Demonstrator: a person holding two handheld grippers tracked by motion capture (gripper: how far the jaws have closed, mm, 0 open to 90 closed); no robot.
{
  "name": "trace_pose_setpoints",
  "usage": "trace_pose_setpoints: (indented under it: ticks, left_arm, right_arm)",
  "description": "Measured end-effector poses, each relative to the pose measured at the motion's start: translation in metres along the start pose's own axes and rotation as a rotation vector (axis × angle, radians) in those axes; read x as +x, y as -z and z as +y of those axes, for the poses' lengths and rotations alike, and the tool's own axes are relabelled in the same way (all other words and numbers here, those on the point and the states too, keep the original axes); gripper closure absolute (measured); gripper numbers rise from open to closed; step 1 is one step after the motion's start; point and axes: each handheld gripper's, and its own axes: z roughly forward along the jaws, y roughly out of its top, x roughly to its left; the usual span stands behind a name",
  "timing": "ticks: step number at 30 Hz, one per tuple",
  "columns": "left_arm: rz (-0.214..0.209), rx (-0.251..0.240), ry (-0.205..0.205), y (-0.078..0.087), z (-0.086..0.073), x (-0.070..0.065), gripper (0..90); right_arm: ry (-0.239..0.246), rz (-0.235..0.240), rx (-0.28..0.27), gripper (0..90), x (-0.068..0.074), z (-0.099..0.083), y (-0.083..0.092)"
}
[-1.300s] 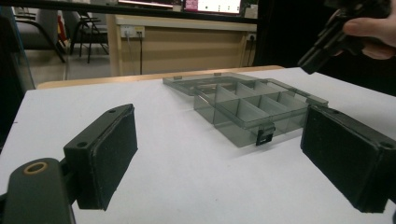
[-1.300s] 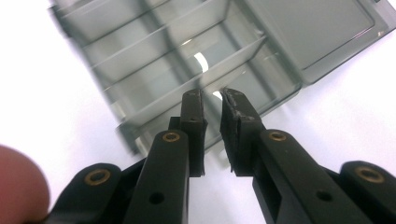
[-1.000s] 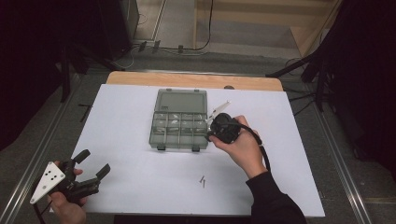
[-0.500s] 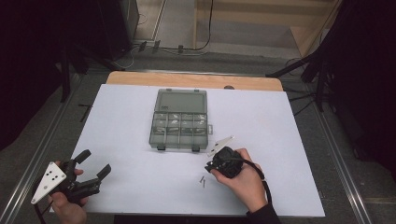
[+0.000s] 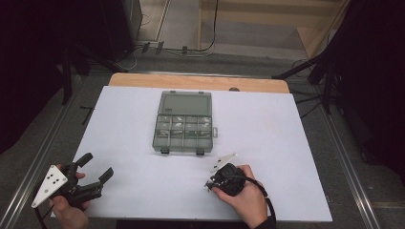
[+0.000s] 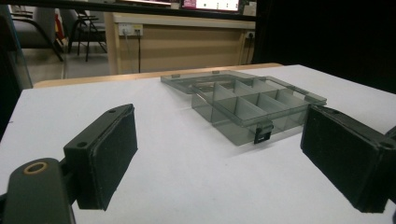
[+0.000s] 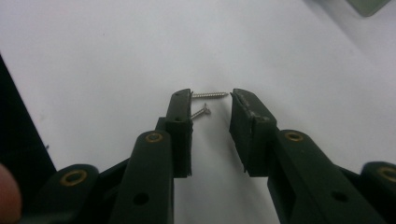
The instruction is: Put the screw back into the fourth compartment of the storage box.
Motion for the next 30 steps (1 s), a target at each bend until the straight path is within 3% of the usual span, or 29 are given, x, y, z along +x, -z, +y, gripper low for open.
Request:
trace_pose_setpoints:
  ticks: [7,12,16,21,25,27,30]
  left_arm:
    - [0.000,0.003,0.002,-0.001,0.000,0.000,10.9]
    - [-0.002,0.004,0.001,-0.001,0.000,0.000,11.0]
    - [-0.002,0.005,-0.001,0.000,0.000,0.001,11.0]
    - [-0.002,0.002,0.003,0.000,0.000,0.001,11.0]
    - [-0.003,0.002,0.003,0.000,0.000,0.002,10.9]
    - [-0.003,0.003,0.002,0.000,0.000,0.002,10.9]
    - [-0.003,0.003,0.004,-0.001,0.000,0.001,11.0]
  right_arm:
    - [0.000,-0.041,0.013,63.0,0.006,0.001,-0.009]
    - [0.002,-0.058,0.024,62.8,0.011,0.002,-0.011]
    - [0.031,-0.083,0.028,66.2,0.013,0.002,-0.012]
    - [0.030,-0.095,0.028,67.2,0.007,-0.004,-0.008]
    - [0.066,0.005,-0.032,65.8,0.001,-0.011,0.002]
    - [0.085,-0.006,-0.037,67.9,-0.001,-0.012,0.008]
    - [0.133,0.024,-0.029,68.9,-0.001,-0.015,0.013]
